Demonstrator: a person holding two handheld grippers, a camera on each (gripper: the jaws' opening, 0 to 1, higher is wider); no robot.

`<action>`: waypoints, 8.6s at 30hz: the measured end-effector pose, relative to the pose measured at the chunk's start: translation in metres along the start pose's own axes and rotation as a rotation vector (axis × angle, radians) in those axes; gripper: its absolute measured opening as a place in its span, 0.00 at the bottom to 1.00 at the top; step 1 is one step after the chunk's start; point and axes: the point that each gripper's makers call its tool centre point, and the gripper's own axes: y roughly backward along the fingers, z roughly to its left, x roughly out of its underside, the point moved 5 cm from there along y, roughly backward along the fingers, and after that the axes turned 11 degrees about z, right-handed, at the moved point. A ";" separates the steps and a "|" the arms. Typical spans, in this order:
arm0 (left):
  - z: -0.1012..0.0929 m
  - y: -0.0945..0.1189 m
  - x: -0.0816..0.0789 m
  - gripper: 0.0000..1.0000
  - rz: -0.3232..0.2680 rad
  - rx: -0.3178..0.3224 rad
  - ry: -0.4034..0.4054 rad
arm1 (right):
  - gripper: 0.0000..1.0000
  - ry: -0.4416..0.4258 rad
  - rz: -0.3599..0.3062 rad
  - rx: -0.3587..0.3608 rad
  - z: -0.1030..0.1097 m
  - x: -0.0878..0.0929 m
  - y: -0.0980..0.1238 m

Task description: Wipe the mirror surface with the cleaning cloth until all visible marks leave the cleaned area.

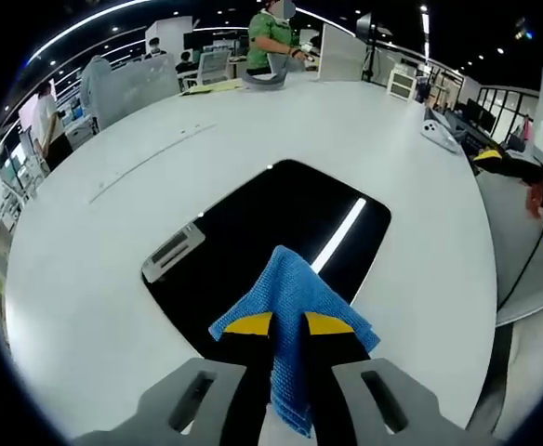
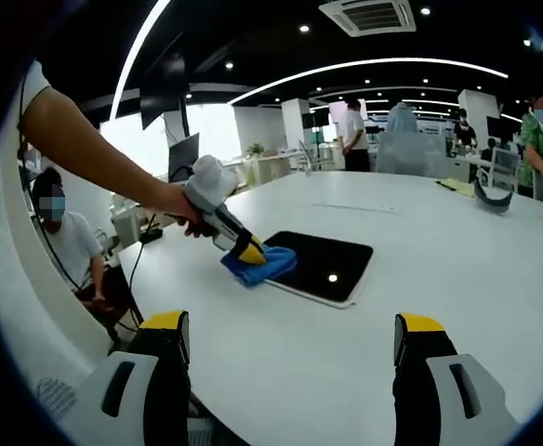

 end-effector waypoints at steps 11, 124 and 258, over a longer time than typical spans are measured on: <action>-0.004 -0.002 -0.004 0.10 0.008 0.002 -0.005 | 0.91 0.001 -0.004 0.003 -0.002 -0.002 0.001; -0.072 -0.047 -0.080 0.12 0.072 0.077 0.061 | 0.91 -0.045 -0.025 0.007 -0.015 -0.001 -0.001; -0.062 -0.062 -0.107 0.25 0.037 -0.046 0.007 | 0.91 -0.033 -0.009 0.001 -0.023 -0.013 -0.006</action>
